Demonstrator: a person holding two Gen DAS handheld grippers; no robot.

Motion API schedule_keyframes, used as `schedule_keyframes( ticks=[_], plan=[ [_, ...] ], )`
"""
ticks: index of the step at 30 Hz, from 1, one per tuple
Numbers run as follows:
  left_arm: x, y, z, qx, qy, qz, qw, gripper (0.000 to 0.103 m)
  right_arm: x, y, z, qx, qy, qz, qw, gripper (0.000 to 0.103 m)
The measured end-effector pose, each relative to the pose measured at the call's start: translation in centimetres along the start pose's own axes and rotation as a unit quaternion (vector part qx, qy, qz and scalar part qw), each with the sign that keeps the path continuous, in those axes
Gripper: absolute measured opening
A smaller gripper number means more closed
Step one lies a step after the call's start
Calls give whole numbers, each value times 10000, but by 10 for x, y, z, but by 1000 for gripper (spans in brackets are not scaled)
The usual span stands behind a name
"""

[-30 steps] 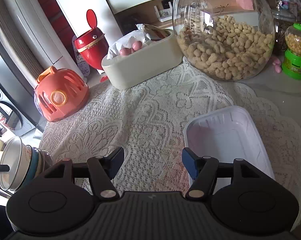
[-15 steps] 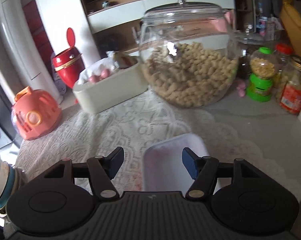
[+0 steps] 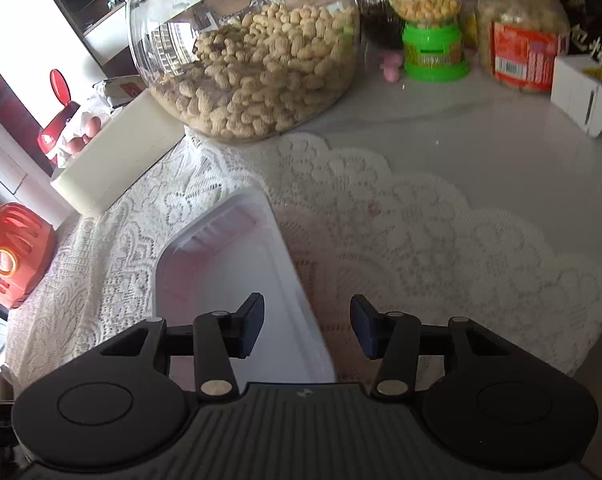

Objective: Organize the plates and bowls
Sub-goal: 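Close both grippers on the white tray rim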

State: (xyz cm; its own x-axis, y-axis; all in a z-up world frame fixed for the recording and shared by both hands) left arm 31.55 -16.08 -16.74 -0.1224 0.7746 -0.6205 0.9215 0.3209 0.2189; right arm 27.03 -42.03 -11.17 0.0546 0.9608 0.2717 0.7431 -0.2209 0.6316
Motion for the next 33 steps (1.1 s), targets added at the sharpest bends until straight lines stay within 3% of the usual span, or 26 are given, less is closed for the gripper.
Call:
schedule_keyframes(
  ticks=[5,11,17,21,23,26,33],
  plan=[
    [21,3,-22,-164,146,26,9998,28,31,-20,1,271,463,-288,9981,42],
    [68,-21,-91,-316,390,-260,9984,28,99,-51,6,714,932,-946,9886,43],
    [108,-71,-143,-189,687,-313,9970,28,166,-102,7,1284,1544,-1636,9659,43],
    [127,-72,-154,-561,1194,-352,9906,28,191,-127,-5,1480,1809,-1993,9517,43],
    [126,-62,-154,-796,1224,-360,9886,28,195,-127,-10,1347,1744,-2015,9544,43],
    [122,-46,-150,-1031,1229,-296,9866,28,189,-110,-12,885,1451,-1850,9679,43],
    [114,-37,-131,-761,1418,-19,9870,27,184,-90,10,703,1470,-1363,9772,42]
  ],
)
Point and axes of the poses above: each gripper's, at about its wrist camera, not at the fingertips, and z roughly the way its jaws point, x to its left, y to its top, the point moved 8 cm from there along z, roughly the way its jaws point, and after that the axes turned 6 degrees about -z, right-handed, at the moved point
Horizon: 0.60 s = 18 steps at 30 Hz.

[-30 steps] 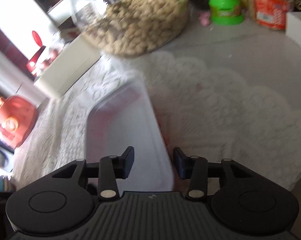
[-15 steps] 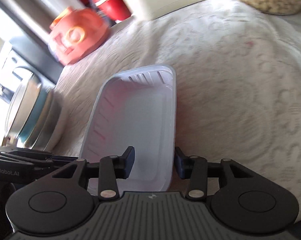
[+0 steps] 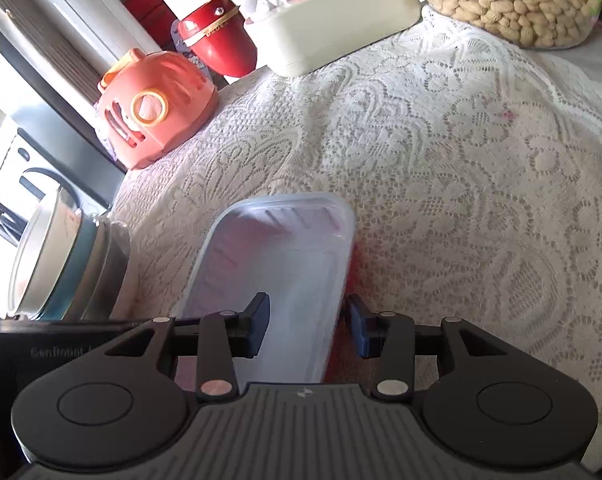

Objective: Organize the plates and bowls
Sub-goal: 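Lift the tray with both grippers and carry it toward the bowl stack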

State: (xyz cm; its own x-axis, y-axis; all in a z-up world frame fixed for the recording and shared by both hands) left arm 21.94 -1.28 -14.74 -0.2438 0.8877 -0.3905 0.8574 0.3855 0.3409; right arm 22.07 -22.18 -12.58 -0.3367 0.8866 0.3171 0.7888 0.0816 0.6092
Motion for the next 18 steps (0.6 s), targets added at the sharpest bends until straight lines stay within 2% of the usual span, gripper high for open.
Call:
schedule_keyframes(
  ticks=[5,10,12,18],
  plan=[
    [0,0,10,200,34,78,9998,26,-8,11,10,-73,171,93,9998,42],
    [4,14,16,-34,313,210,9993,24,-16,14,20,-61,329,184,9993,42],
    [6,14,23,69,267,189,9994,24,-18,15,21,-96,433,245,9987,42],
    [3,13,24,-59,182,380,9991,24,-18,17,26,-230,522,195,9982,42]
  ],
)
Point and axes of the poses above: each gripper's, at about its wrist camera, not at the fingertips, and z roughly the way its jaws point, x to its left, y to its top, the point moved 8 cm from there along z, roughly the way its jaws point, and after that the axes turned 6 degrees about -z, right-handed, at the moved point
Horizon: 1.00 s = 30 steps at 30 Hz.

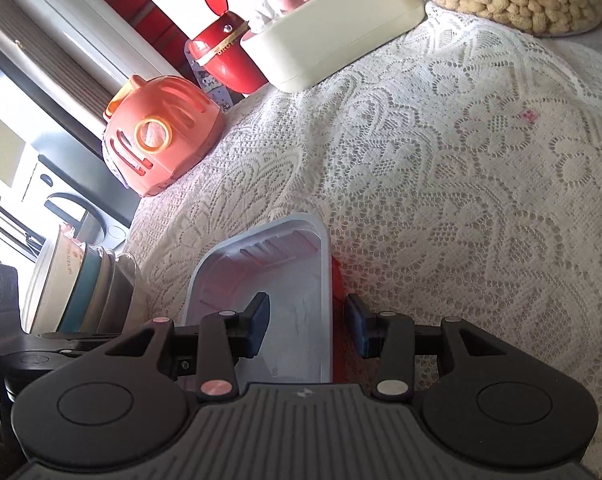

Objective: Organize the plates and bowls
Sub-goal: 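Lift the tray with both grippers and carry it toward the bowl stack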

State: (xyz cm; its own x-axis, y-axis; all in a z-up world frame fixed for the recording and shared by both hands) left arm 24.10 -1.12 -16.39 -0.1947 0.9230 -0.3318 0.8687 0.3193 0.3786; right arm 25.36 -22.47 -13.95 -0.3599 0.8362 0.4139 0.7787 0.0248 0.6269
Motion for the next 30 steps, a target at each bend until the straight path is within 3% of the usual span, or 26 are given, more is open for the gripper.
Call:
schedule_keyframes(
  ticks=[5,11,23,30],
  plan=[
    [6,1,-1,-19,-94,-220,9997,23,2,1,2,-103,49,-179,9998,43],
    [10,0,0,-117,-163,-434,9989,24,-5,5,5,-131,330,29,9994,43],
    [2,-5,-2,-375,30,-85,9993,22,9,-3,2,-270,-206,-568,9978,44],
    [6,-16,-9,-26,-133,-360,9993,22,17,-11,-2,-178,-275,-650,9973,46]
  ],
)
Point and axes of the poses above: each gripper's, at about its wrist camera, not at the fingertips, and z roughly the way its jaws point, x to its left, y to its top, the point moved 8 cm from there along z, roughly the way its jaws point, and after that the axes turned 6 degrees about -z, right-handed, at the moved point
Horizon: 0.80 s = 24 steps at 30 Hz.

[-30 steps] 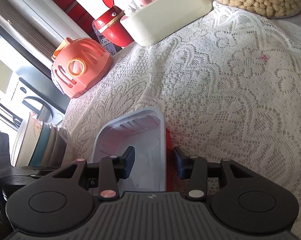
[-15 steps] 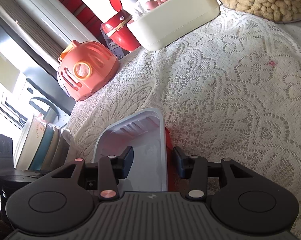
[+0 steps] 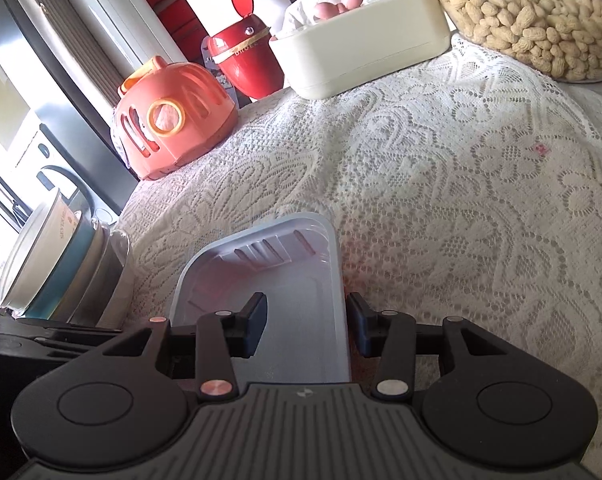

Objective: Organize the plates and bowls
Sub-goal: 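Lift the tray with both grippers and carry it toward the bowl stack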

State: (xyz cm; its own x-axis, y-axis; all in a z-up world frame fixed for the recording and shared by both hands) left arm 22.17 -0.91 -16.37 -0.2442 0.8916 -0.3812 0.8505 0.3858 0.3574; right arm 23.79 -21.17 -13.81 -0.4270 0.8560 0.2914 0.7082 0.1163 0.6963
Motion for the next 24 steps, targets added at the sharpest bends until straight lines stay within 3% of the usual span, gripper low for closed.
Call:
schedule_keyframes(
  ticks=[6,16,21,24],
  plan=[
    [13,-12,-9,193,-251,-298,9991,22,8,-18,-14,111,200,157,9996,47],
    [7,-35,-18,277,-187,-275,9991,22,4,-40,-38,162,13,319,9994,47],
    [-1,-38,-31,103,-48,39,9999,23,25,-56,-46,432,186,211,9987,47],
    [-7,-25,-60,-204,-140,232,9994,23,42,-44,-61,254,81,-110,9996,47]
  ],
)
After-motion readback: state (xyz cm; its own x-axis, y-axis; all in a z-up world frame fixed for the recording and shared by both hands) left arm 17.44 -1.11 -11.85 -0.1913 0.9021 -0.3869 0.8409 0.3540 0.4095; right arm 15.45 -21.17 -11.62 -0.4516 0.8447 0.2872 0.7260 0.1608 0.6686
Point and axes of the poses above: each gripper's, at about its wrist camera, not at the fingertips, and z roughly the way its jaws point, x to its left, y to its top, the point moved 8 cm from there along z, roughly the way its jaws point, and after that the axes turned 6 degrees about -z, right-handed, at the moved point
